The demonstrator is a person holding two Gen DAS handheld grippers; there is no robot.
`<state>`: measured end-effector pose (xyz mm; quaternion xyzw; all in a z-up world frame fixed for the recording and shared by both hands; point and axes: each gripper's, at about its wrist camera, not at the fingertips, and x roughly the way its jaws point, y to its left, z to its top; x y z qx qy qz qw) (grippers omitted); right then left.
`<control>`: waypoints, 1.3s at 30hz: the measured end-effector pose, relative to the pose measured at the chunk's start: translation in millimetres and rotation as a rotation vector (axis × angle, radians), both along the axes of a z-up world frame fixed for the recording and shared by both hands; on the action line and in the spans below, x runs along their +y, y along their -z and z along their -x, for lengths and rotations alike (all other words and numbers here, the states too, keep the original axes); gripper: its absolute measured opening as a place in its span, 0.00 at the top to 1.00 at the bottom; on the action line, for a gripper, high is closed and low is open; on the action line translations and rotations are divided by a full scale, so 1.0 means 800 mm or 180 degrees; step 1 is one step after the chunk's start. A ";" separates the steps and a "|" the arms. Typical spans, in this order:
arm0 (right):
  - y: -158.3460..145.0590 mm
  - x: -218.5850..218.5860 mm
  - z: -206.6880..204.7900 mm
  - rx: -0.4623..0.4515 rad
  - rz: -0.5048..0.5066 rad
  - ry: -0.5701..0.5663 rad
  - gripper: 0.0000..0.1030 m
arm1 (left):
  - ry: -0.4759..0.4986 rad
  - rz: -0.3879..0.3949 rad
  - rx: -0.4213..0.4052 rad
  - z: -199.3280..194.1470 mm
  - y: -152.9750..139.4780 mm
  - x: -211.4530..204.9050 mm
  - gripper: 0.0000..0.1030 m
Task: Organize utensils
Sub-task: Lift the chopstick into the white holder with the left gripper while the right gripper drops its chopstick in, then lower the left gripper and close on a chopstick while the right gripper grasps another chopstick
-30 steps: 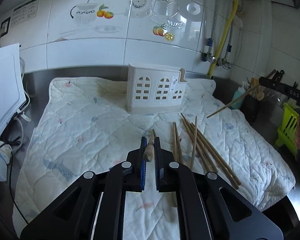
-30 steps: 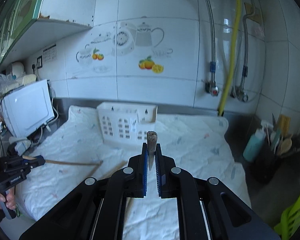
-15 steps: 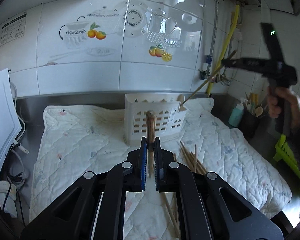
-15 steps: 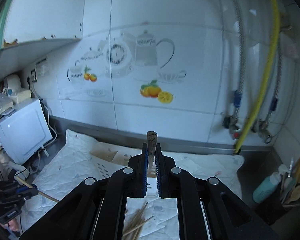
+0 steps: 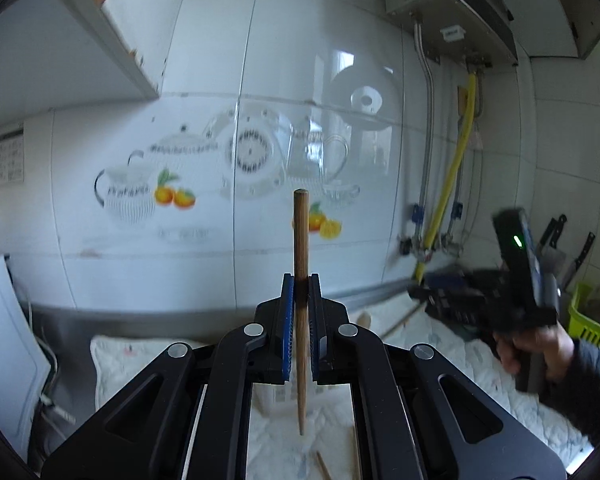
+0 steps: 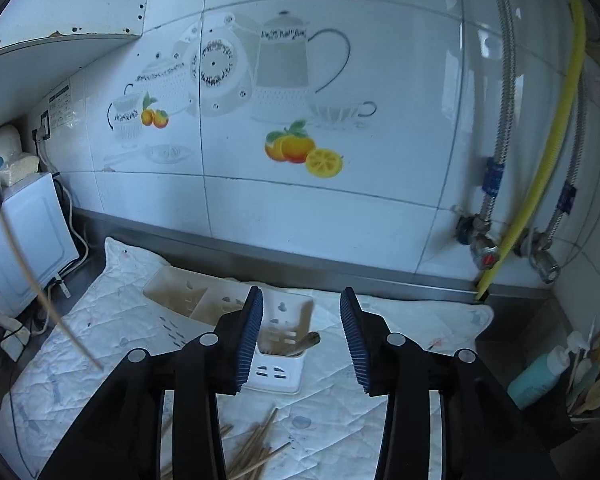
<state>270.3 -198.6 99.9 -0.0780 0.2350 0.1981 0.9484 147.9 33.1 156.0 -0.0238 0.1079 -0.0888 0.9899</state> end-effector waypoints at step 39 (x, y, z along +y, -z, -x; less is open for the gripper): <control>0.211 -0.051 0.239 0.0745 -0.0270 -0.0011 0.57 | -0.0171 0.0095 0.0233 -0.080 0.057 0.004 0.62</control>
